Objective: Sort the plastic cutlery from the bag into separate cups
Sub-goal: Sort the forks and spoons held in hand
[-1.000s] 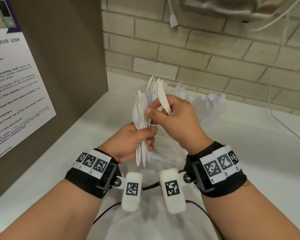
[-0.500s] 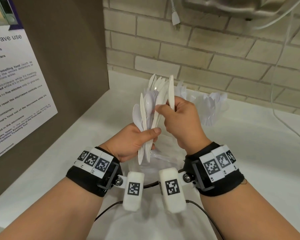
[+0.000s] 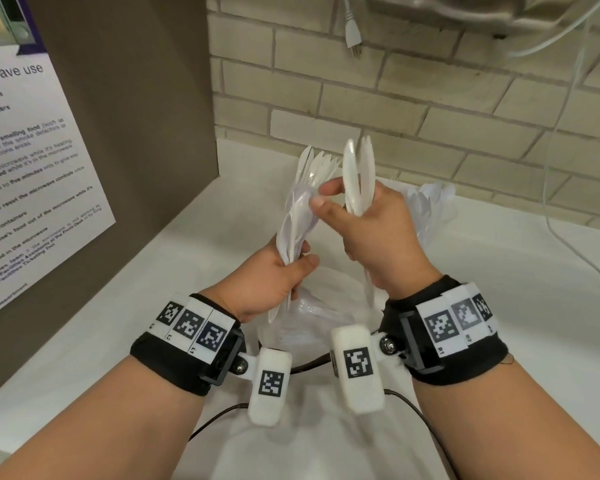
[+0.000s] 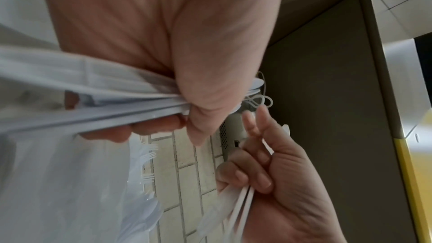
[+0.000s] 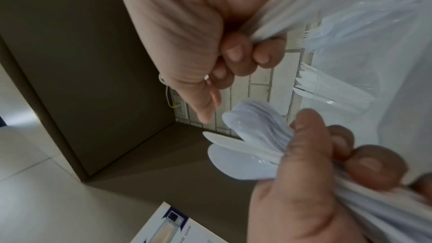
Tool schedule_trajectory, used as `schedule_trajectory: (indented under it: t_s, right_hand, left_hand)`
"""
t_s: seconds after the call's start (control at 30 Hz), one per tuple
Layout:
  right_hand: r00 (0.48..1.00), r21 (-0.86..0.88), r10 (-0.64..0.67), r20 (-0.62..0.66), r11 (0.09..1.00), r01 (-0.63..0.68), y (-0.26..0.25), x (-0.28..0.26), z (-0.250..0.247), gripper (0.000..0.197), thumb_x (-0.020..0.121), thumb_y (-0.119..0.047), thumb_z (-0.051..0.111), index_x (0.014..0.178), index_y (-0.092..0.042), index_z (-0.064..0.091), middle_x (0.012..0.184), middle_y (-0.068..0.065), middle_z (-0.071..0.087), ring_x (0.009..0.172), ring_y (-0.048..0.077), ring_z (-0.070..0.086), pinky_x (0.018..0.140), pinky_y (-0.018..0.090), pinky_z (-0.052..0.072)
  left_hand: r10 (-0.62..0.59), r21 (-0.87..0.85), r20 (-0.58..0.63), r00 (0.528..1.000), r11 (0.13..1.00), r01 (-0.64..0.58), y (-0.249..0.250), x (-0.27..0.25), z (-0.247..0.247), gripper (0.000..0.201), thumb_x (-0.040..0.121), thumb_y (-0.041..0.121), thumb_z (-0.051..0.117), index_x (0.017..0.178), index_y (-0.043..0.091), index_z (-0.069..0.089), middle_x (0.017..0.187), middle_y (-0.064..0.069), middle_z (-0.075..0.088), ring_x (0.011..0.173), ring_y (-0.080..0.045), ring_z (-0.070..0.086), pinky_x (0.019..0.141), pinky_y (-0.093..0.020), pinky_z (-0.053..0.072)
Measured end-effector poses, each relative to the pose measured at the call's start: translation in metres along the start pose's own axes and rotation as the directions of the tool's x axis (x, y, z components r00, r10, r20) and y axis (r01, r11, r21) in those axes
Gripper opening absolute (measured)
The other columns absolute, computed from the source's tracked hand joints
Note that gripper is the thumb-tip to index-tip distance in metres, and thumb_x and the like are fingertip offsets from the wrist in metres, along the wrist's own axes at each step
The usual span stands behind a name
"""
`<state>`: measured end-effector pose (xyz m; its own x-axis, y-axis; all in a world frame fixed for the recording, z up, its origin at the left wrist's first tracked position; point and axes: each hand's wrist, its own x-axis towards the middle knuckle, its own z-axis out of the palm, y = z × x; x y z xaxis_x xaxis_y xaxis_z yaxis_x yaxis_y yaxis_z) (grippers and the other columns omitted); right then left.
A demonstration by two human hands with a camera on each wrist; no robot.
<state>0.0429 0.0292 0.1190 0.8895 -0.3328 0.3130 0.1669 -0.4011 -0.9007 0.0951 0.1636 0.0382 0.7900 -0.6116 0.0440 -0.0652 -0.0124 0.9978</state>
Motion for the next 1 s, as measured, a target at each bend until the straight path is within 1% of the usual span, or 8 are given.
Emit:
schedule_trajectory:
  t_s: [0.13, 0.2, 0.4, 0.53, 0.7, 0.83, 0.9, 1.0]
  right_hand:
    - [0.994, -0.109, -0.064, 0.091, 0.991, 0.074, 0.000, -0.004, 0.001, 0.026, 0.084, -0.020, 0.071, 0.109, -0.027, 0.068, 0.086, -0.018, 0.066, 0.077, -0.008, 0.062, 0.068, 0.008, 0.046]
    - [0.986, -0.264, -0.076, 0.149, 0.958, 0.113, 0.000, -0.003, 0.001, 0.030, 0.087, -0.023, 0.066, 0.117, -0.025, 0.063, 0.090, -0.012, 0.066, 0.080, 0.000, 0.062, 0.068, 0.010, 0.046]
    - [0.992, -0.386, -0.046, 0.121, 0.918, 0.090, -0.002, 0.006, -0.001, 0.004, 0.085, -0.018, 0.060, 0.086, -0.021, 0.063, 0.078, -0.007, 0.064, 0.069, 0.006, 0.058, 0.059, 0.018, 0.043]
    - [0.997, -0.214, 0.007, 0.079, 0.977, 0.011, -0.008, 0.010, -0.005, 0.006, 0.089, -0.014, 0.060, 0.086, -0.019, 0.061, 0.081, -0.003, 0.064, 0.070, 0.007, 0.060, 0.063, 0.019, 0.044]
    - [0.979, 0.058, 0.109, 0.172, 0.991, -0.121, -0.011, 0.001, -0.011, 0.007, 0.087, -0.020, 0.068, 0.090, -0.015, 0.064, 0.073, 0.000, 0.054, 0.045, 0.006, 0.042, 0.042, 0.020, 0.034]
    - [0.974, -0.033, 0.105, 0.200, 0.994, -0.100, -0.006, 0.000, -0.014, 0.015, 0.078, -0.017, 0.077, 0.091, -0.014, 0.070, 0.072, 0.001, 0.059, 0.044, 0.001, 0.047, 0.045, 0.012, 0.035]
    - [0.979, -0.092, 0.113, 0.169, 0.991, -0.099, -0.006, 0.002, -0.013, 0.002, 0.084, -0.013, 0.071, 0.084, -0.015, 0.071, 0.059, -0.012, 0.059, 0.041, -0.001, 0.048, 0.045, 0.010, 0.035]
    - [0.993, -0.064, 0.094, 0.074, 0.994, -0.090, -0.005, 0.005, -0.013, 0.013, 0.088, -0.007, 0.064, 0.085, -0.017, 0.071, 0.058, -0.016, 0.057, 0.041, -0.004, 0.048, 0.047, 0.009, 0.035]
  left_hand:
    - [-0.006, 0.087, 0.022, 1.000, 0.996, 0.004, 0.001, 0.004, 0.000, 0.044, 0.081, 0.042, 0.059, 0.113, 0.014, 0.047, 0.094, -0.001, 0.050, 0.072, -0.010, 0.051, 0.065, -0.028, 0.048]
    - [-0.003, 0.125, 0.048, 0.999, 0.992, -0.003, 0.000, 0.005, 0.000, 0.058, 0.080, 0.047, 0.060, 0.128, 0.018, 0.045, 0.111, -0.005, 0.055, 0.080, -0.010, 0.054, 0.064, -0.026, 0.048]
    - [0.029, 0.267, 0.014, 0.999, 0.963, -0.032, 0.000, 0.000, 0.002, 0.030, 0.092, 0.026, 0.059, 0.115, 0.014, 0.045, 0.087, 0.005, 0.051, 0.074, -0.014, 0.053, 0.068, -0.038, 0.054]
    - [0.043, 0.279, 0.012, 0.999, 0.959, -0.045, 0.001, 0.000, 0.003, 0.024, 0.092, 0.025, 0.059, 0.110, 0.015, 0.047, 0.082, 0.009, 0.051, 0.070, -0.010, 0.052, 0.067, -0.034, 0.050]
    - [0.036, 0.278, 0.014, 0.999, 0.960, -0.039, 0.000, 0.001, 0.002, 0.020, 0.091, 0.026, 0.060, 0.105, 0.020, 0.048, 0.080, 0.008, 0.051, 0.065, -0.007, 0.050, 0.065, -0.028, 0.045]
    - [0.027, 0.339, 0.027, 0.999, 0.940, -0.035, 0.000, 0.001, 0.006, 0.029, 0.091, 0.028, 0.059, 0.113, 0.017, 0.045, 0.087, 0.012, 0.050, 0.075, -0.006, 0.052, 0.069, -0.027, 0.044]
    - [0.026, 0.350, 0.023, 0.999, 0.936, -0.032, -0.002, 0.000, 0.008, 0.030, 0.090, 0.030, 0.060, 0.111, 0.015, 0.045, 0.087, 0.006, 0.053, 0.074, -0.011, 0.052, 0.067, -0.031, 0.045]
    - [0.023, 0.334, 0.006, 1.000, 0.942, -0.024, -0.002, 0.000, 0.008, 0.030, 0.089, 0.032, 0.062, 0.108, 0.014, 0.046, 0.085, -0.006, 0.055, 0.071, -0.017, 0.052, 0.067, -0.036, 0.046]
